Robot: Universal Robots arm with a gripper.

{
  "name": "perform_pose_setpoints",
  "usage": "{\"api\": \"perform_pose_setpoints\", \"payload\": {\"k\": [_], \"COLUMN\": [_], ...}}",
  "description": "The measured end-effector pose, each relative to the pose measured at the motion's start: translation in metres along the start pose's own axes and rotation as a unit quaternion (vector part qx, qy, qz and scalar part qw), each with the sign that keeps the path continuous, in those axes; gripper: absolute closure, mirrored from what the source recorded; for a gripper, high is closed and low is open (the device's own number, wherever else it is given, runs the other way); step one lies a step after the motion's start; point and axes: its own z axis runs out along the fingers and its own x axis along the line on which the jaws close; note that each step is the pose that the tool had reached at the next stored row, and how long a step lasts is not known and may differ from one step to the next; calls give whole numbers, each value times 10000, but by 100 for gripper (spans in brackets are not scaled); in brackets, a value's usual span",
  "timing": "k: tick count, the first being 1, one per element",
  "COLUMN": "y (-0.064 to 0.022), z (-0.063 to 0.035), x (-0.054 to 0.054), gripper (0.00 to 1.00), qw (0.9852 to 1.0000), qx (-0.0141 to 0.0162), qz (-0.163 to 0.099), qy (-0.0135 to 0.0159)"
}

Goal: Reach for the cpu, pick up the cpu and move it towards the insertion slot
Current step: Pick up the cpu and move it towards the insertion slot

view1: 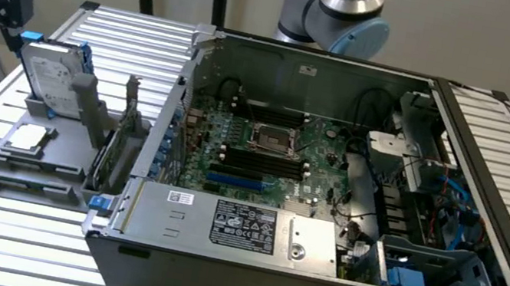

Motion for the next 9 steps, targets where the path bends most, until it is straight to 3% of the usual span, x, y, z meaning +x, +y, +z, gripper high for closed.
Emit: {"api": "perform_pose_setpoints", "payload": {"k": [9], "y": [-6], "z": [165], "x": [1], "gripper": [41], "qw": [10000], "qx": [0], "qz": [0], "qy": [0]}}
